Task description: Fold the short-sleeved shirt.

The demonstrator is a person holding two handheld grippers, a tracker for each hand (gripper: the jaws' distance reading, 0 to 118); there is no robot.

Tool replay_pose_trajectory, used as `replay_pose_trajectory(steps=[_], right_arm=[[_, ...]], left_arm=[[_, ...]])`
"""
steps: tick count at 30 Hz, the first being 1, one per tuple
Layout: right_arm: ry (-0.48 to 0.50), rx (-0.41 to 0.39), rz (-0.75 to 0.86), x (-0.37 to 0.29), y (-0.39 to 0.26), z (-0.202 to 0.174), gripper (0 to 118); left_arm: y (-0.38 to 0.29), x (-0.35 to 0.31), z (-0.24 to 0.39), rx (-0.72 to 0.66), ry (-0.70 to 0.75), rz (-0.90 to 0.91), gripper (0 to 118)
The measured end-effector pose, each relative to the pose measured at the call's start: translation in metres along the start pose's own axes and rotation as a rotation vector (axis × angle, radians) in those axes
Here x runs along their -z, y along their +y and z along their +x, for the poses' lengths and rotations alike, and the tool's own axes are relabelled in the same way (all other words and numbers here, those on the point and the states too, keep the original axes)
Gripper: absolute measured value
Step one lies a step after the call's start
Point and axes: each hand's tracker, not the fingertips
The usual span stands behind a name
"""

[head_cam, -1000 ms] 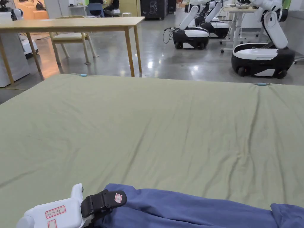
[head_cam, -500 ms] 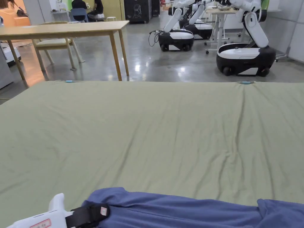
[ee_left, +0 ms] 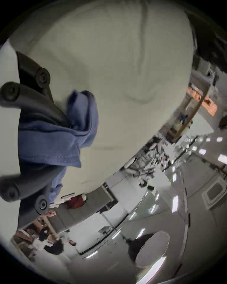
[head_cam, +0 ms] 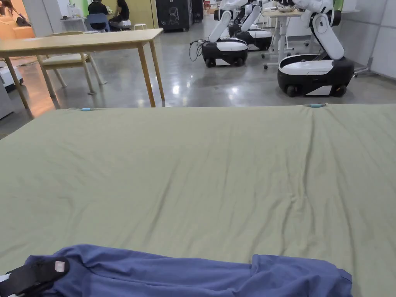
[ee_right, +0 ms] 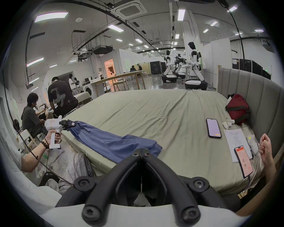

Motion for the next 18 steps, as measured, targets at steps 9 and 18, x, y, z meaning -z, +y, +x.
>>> replay_pose_trajectory(steps=[9, 18], right_arm=[[0.004, 0.001, 0.000, -0.003, -0.010, 0.011, 0], [-0.053, 0.033, 0.005, -0.032, -0.027, 0.034, 0]], left_arm=[[-0.061, 0.085, 0.112, 0.211, -0.087, -0.192, 10], [-0.105, 0.142, 0.080, 0.115, -0.166, -0.289, 111]])
